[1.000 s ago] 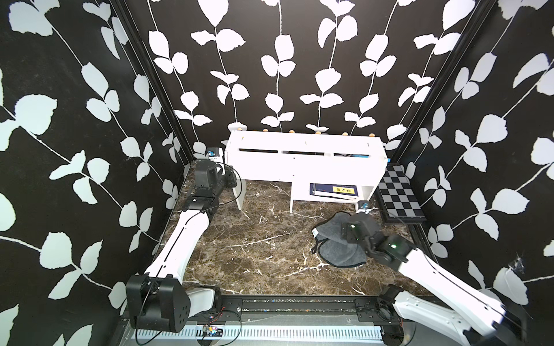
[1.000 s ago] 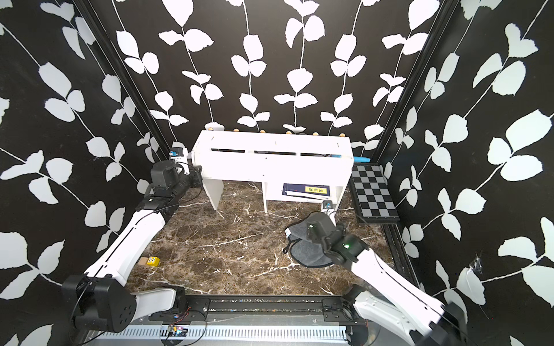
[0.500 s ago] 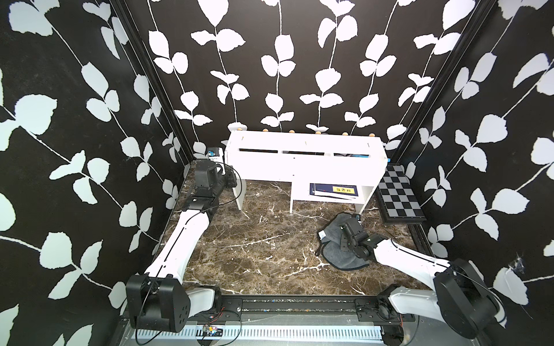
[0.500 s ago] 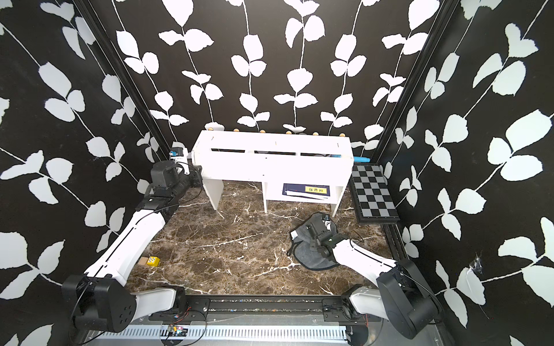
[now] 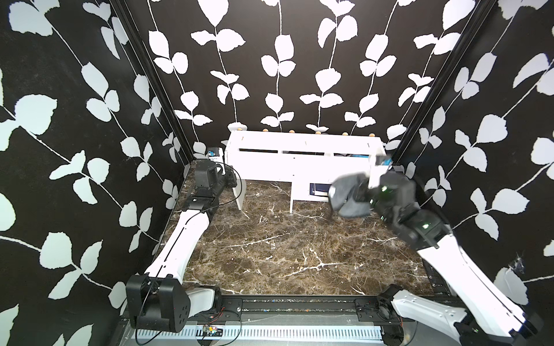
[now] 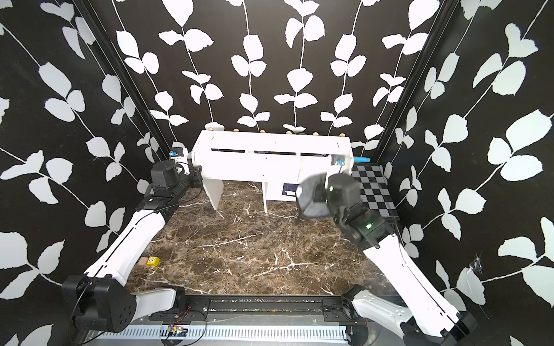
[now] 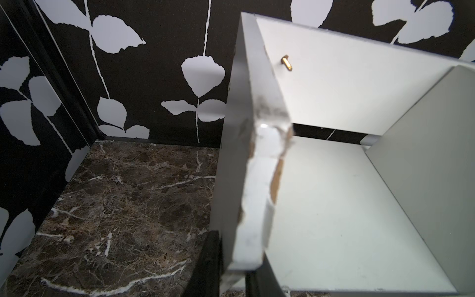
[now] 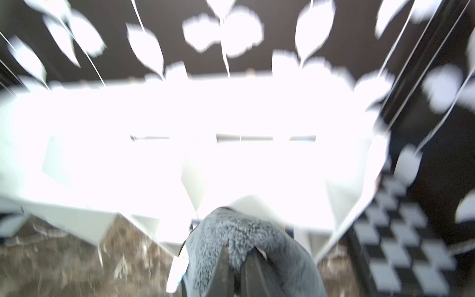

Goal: Wipe the bookshelf clean with a cloth
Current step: Pick up the cleaning item at the center of the board, then wipe the dust from the shelf.

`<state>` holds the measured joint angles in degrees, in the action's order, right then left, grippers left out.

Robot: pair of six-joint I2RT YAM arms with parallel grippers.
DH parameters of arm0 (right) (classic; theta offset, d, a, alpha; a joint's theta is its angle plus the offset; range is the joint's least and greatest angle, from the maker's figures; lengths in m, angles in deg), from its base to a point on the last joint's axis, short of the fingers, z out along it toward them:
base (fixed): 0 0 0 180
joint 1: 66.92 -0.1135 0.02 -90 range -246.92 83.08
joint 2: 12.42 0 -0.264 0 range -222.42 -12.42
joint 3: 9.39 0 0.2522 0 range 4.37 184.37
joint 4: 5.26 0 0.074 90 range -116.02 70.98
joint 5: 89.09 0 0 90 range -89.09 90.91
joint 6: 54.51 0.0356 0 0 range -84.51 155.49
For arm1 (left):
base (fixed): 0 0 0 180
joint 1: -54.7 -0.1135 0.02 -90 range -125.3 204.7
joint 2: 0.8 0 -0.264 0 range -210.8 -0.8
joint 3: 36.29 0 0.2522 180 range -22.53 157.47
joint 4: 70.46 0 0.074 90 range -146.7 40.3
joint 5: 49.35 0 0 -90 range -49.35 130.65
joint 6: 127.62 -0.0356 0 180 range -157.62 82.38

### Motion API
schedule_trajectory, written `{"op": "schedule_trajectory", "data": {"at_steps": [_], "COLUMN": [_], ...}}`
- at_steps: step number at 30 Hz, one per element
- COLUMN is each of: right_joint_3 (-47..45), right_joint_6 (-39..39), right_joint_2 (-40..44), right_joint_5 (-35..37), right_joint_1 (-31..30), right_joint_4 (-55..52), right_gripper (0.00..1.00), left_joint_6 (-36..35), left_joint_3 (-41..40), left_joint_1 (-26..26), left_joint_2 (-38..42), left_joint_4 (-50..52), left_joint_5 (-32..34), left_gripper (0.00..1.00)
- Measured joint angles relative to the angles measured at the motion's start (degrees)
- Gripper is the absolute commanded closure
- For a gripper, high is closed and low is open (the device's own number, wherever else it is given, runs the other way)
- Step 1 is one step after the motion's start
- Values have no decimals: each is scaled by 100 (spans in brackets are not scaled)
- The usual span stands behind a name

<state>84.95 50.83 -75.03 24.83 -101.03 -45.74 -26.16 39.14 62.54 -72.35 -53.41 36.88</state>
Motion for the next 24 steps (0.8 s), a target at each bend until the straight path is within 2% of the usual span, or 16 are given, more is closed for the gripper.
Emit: {"op": "schedule_trajectory", "data": {"at_steps": [3, 6, 8, 11, 15, 23, 24], "right_joint_3": [1091, 2194, 2577, 2199, 1178, 868, 868], "right_joint_6": [-629, -905, -966, -953, -791, -625, -608], "right_joint_2": [-758, -1808, -2433, -2896, -2883, -2769, -2769], "right_joint_5": [98, 72, 122, 225, 190, 398, 474], "right_joint_1": [133, 426, 553, 647, 693, 1182, 1187], "right_joint_4": [433, 549, 575, 538, 579, 166, 96], "right_gripper": [100, 100, 100, 100, 100, 100, 87], "left_joint_6": [0, -4, -13, -15, -13, -15, -15], "left_joint_3": [0, 0, 0, 0, -2, -2, -2], "left_joint_1": [0, 0, 0, 0, 2, 11, 11], "left_joint_2": [0, 0, 2, 2, 0, 9, 9], "left_joint_4": [0, 0, 0, 0, 2, 15, 15], "left_joint_5": [0, 2, 11, 13, 17, 17, 17], "left_gripper": [100, 100, 100, 100, 100, 100, 100]}}
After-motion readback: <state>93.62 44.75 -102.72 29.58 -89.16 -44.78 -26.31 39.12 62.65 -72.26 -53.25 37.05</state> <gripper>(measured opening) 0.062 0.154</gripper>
